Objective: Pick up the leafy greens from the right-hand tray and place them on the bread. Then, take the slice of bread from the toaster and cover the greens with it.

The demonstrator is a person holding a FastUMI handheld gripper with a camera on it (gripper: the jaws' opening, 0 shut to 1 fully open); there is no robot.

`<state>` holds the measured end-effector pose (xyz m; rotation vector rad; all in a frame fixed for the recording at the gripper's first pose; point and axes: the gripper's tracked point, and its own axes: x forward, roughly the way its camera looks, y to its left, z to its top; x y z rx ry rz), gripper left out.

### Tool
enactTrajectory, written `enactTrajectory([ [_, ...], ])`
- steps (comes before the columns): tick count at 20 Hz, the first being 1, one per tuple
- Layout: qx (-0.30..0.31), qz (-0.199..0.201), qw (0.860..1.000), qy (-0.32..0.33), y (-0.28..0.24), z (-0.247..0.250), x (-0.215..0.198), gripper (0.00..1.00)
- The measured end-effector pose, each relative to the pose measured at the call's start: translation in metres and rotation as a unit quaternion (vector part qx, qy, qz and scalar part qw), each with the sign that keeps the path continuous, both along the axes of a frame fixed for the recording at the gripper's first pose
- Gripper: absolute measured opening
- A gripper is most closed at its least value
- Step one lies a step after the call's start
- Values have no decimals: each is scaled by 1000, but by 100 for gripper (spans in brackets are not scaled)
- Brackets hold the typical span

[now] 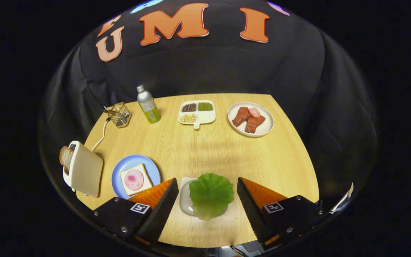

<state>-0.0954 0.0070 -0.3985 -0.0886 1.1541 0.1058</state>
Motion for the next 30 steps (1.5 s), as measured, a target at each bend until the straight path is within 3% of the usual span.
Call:
enactTrajectory([
  [8, -7, -2, 993, 115, -1, -73, -36, 98],
  [19, -44, -4, 980, 192, -6, -145, -50, 91],
  [24, -36, -26, 978, 205, -2, -150, -50, 78],
  [27, -35, -36, 976, 214, -6, -150, -48, 75],
  [30, -33, -56, 975, 214, -14, -150, -48, 57],
])
